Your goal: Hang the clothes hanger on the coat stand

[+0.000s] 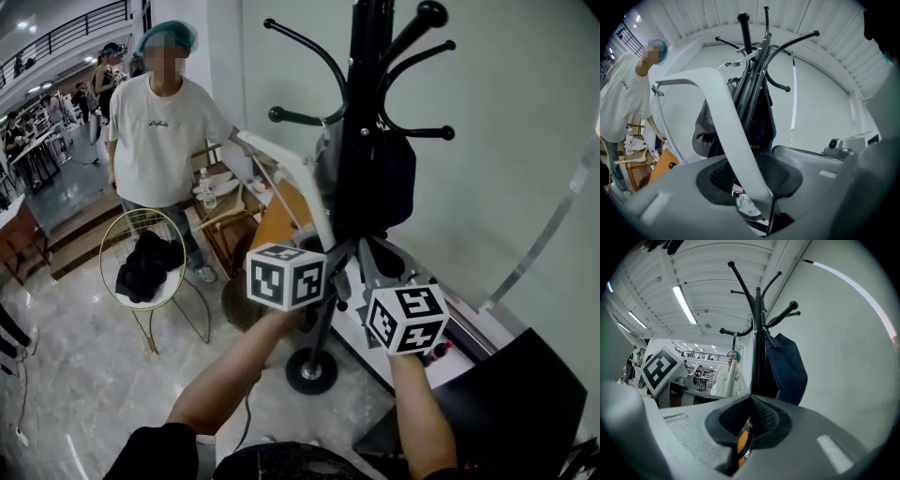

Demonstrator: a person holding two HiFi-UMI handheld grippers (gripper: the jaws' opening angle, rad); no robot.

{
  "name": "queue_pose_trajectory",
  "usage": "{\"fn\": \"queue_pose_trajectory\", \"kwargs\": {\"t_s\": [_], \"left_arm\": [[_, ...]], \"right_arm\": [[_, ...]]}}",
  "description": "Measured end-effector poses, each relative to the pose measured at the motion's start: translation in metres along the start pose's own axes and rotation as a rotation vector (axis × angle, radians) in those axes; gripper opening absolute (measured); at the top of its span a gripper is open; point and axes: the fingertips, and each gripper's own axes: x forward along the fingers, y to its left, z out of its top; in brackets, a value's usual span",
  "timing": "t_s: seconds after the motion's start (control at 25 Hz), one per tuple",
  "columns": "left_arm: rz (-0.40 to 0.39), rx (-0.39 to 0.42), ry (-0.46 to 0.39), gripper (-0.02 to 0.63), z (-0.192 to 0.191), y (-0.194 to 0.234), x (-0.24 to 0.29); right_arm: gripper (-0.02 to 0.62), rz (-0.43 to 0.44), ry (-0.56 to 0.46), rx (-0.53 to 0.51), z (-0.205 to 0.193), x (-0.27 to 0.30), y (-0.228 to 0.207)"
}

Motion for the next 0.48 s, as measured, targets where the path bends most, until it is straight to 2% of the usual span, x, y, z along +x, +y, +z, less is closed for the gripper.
{"fn": "queue_pose_trajectory", "kwargs": {"t_s": [0.48], "left_arm": [[0.044,0.031,-0.051,0.158,0.001,-0.020,-0.003]], "right_arm": [[-0.006,0.056,-0.036,-0.007,0.010,-0.018,-0.001]]}}
